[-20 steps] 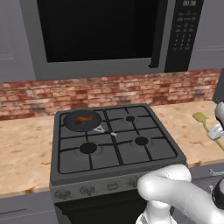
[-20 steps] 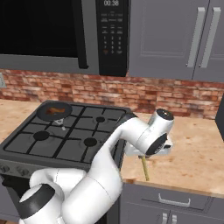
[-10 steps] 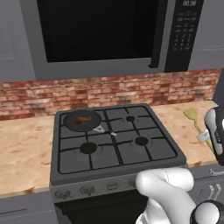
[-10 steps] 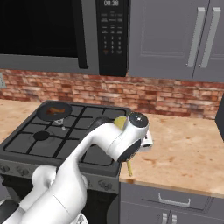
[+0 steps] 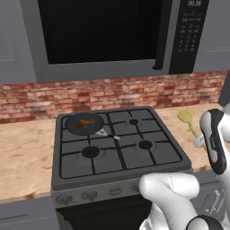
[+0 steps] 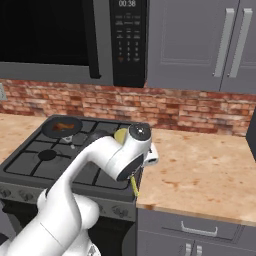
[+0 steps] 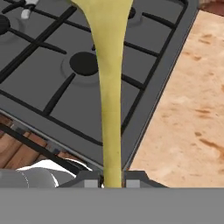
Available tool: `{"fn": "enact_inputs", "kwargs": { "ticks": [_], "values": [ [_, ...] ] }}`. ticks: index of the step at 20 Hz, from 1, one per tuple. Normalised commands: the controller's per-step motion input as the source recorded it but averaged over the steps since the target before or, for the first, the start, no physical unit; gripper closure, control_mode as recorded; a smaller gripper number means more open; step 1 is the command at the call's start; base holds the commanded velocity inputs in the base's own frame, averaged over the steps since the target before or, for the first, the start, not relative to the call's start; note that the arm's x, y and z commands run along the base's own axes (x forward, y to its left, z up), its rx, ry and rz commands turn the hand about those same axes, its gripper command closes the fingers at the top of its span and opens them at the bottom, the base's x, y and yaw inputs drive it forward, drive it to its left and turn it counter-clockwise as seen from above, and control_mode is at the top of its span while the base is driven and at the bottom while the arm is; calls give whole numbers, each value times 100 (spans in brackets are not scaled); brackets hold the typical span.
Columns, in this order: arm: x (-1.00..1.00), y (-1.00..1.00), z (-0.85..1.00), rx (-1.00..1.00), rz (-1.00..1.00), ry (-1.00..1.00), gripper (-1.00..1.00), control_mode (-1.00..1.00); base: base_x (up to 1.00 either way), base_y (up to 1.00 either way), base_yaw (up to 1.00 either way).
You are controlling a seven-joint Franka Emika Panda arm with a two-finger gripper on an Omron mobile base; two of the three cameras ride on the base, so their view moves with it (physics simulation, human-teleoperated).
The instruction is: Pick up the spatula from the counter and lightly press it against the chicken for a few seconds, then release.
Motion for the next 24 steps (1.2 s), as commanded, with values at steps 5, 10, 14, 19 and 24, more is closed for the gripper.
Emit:
{"fn": "enact_inputs", "kwargs": {
  "ticks": [5,10,14,19,24],
  "values": [
    [0,46,0,-3,9,0,100,-100,0,0,0],
    [0,46,0,-1,5,0,100,-100,0,0,0],
    [6,42,1,-3,5,0,100,-100,0,0,0],
    [9,37,6,-5,4,0,100,-100,0,0,0],
    [8,25,7,-5,3,3,100,-100,0,0,0]
  ]
}}
